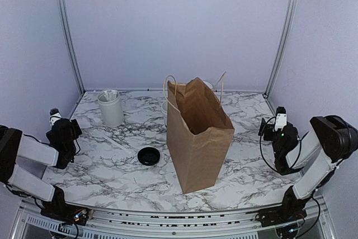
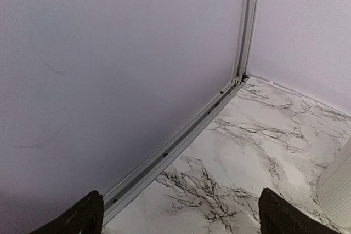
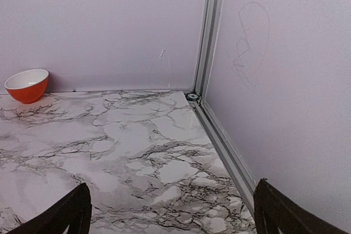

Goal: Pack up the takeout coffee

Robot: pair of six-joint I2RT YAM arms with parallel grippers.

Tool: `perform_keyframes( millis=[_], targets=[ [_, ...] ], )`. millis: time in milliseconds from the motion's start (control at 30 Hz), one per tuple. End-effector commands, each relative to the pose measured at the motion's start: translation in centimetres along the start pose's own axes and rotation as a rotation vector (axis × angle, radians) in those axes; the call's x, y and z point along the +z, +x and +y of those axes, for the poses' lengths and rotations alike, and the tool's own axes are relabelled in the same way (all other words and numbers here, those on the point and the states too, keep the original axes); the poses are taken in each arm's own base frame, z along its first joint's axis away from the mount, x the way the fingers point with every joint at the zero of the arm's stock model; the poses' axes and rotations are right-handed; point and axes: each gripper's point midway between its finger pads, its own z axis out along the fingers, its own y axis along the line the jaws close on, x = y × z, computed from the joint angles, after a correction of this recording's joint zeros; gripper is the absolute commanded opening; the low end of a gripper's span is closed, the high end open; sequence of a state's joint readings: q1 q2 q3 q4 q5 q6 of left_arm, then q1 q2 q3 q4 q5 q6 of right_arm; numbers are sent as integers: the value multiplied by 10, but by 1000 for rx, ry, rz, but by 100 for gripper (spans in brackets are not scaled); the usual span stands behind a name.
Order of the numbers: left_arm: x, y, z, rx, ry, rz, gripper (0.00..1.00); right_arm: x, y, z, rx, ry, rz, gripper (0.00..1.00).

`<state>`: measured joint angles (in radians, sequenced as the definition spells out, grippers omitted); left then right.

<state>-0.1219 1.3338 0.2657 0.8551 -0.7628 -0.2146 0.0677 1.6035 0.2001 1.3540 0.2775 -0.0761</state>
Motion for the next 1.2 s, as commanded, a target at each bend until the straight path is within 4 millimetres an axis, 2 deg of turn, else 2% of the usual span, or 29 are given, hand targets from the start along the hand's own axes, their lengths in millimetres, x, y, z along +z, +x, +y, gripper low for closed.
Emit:
perform_keyframes(
  millis=[0, 133, 233, 267, 300, 367, 400, 1167],
  targets=[
    [-3, -25, -12, -47, 122, -140, 99, 4, -14, -3, 11, 8, -47, 100],
    [-7, -23, -25, -15, 215, -181, 99, 4, -13, -2, 12, 8, -46, 100],
    [-2, -16, -41, 30, 278, -140, 99, 4, -13, -2, 11, 7, -44, 100],
    [-1, -7, -53, 67, 347, -111, 99, 4, -13, -2, 12, 6, -45, 100],
    [-3, -8, -62, 82, 400, -140, 99, 4, -13, -2, 12, 7, -45, 100],
    [5, -1, -64, 81, 409, -74, 99, 4, -13, -2, 11, 7, -46, 100],
    [5, -6, -64, 71, 409, -93, 99, 4, -13, -2, 12, 6, -45, 100],
    [5, -4, -62, 70, 405, -92, 99, 4, -14, -2, 10, 7, -46, 100]
  ],
)
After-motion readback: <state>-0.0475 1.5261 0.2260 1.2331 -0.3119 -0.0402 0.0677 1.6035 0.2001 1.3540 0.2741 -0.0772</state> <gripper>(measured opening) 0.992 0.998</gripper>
